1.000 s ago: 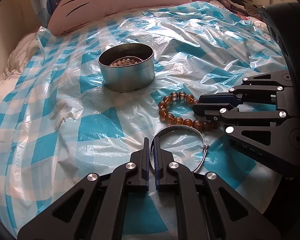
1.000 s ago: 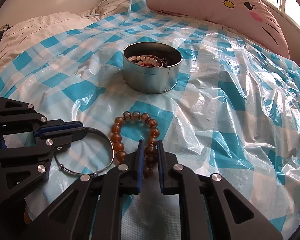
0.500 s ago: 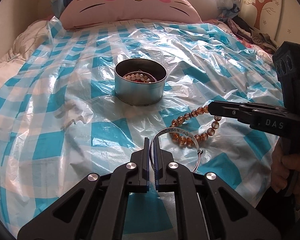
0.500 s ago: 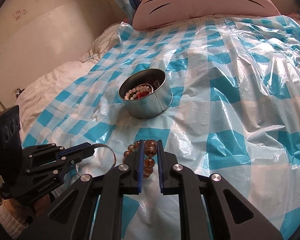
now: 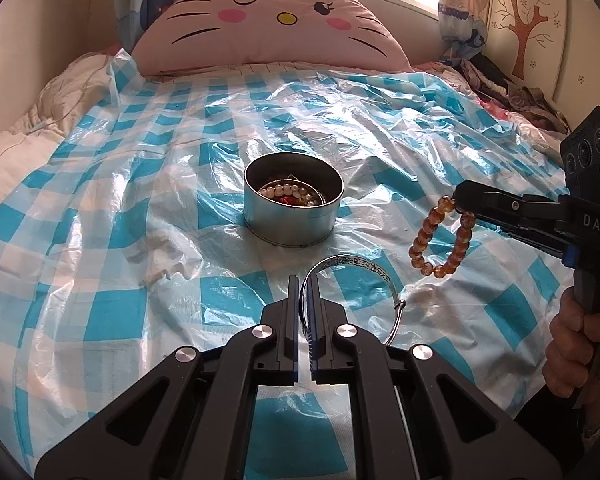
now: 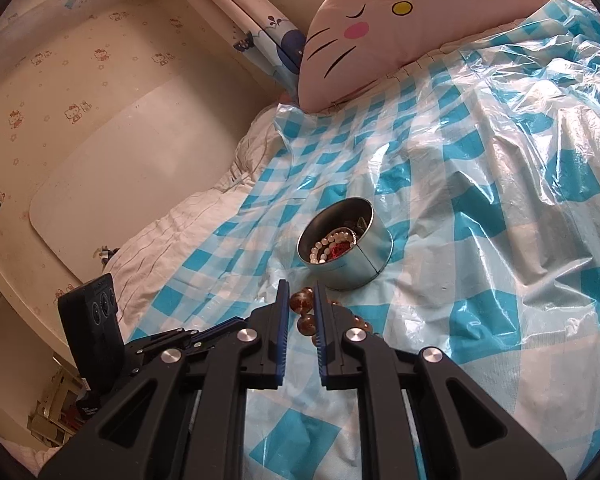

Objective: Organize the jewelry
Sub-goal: 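Lift and carry the silver bangle and amber bead bracelet over the tin with both grippers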

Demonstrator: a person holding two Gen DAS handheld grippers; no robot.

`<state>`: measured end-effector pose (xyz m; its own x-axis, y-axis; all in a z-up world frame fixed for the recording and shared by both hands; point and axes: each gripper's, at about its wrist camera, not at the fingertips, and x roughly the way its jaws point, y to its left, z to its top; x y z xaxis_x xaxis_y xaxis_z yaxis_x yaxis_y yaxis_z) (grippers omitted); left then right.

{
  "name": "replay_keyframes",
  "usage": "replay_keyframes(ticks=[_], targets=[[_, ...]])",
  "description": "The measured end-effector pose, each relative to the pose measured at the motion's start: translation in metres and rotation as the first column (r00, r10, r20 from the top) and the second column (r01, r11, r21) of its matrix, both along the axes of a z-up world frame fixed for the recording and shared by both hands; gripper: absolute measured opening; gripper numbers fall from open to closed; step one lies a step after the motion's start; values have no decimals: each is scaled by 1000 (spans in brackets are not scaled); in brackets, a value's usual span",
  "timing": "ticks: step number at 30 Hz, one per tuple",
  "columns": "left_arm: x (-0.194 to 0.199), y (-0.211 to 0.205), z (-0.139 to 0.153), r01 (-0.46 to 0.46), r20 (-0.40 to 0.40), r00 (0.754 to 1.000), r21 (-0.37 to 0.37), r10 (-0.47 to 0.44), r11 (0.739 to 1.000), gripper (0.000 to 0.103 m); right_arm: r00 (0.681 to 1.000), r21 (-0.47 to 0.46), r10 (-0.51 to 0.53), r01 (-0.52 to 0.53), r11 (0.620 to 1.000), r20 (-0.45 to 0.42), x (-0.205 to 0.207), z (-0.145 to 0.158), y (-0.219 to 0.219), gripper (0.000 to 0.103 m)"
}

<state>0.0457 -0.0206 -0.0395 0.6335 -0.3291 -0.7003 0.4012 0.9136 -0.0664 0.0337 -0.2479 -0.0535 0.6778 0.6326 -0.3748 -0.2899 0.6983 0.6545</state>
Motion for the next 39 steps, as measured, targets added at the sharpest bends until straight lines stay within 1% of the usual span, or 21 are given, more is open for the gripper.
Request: replay_keyframes(ticks=[6,19,29,39], targets=[[12,-4,7,-10,23,1000,3,10,1000,4,1000,80,7,-9,997,24,4,6,-6,13],[38,-10,11,-23,39,999,0,23,1000,4,997,170,44,-54,984,62,20,21,-1,13],[55,-12,12,-36,47,998,-1,36,999,4,995,204,53,-70,976,87,45,32,1,13],[64,-9,12,-56,52,997,-8,56,998,4,994,231,52,-73,970,95,59,33,1,13]])
